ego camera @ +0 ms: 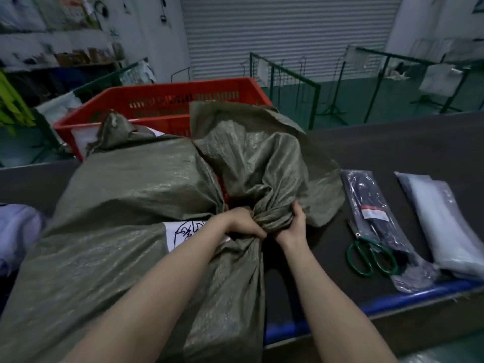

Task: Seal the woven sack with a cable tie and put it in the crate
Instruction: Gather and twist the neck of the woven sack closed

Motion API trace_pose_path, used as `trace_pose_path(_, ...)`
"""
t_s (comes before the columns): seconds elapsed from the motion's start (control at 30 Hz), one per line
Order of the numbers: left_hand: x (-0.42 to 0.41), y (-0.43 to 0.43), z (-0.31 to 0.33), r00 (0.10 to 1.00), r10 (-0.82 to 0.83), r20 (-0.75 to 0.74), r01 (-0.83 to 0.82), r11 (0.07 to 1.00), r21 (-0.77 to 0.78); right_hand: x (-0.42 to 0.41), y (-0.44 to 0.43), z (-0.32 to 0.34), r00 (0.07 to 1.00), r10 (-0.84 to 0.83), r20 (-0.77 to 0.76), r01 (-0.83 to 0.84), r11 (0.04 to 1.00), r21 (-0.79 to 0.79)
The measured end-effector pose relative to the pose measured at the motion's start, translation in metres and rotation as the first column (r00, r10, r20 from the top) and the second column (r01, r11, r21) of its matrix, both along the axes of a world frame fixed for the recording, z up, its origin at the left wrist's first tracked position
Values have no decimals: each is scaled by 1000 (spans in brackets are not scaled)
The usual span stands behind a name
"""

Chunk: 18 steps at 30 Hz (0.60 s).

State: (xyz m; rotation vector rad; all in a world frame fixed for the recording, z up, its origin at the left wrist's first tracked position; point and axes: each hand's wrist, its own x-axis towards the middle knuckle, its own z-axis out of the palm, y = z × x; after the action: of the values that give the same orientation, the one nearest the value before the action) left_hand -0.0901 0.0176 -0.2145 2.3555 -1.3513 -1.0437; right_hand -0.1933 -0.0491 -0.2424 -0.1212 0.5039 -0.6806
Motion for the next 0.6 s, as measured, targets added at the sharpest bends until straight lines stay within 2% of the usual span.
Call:
trace_pose_path(0.1, 5, -1, 4, 998, -31, -57, 35, 997, 67, 3, 0, 6, 988, -4, -152, -5, 998, -63)
trace_pose_path(0.17, 7, -2, 8, 976, -52, -213, 71, 994, 83, 5, -4, 10, 965, -103, -243, 69, 987, -142)
trace_pose_path(0.2, 7, -1, 13, 948, -45, -315, 72, 995, 73, 4, -7, 9, 941, -186, -282, 141, 975, -175)
trace_pose_path(0.27, 8, 0, 23, 846, -4, -533, 12, 1000, 12, -4, -12, 6, 837, -356, -415, 255, 926, -279)
trace_pose_path(0.33, 7, -6, 34, 738, 45, -674, -128, 989, -74, -13, -11, 4, 758, -411, -507, 193, 884, -427)
trace_pose_path(0.43, 3, -27, 43, 764, 109, -636, -306, 929, -209, -20, -5, 11, 693, -399, -600, 7, 836, -548)
trace_pose_path(0.53, -3, -43, 53, 806, 83, -585, -304, 908, -289, -27, -1, 13, 667, -405, -626, -118, 772, -624)
trace_pose_path(0.6, -3, -52, 59, 839, 49, -542, -233, 932, -276, -37, -1, 14, 620, -439, -650, -217, 701, -680)
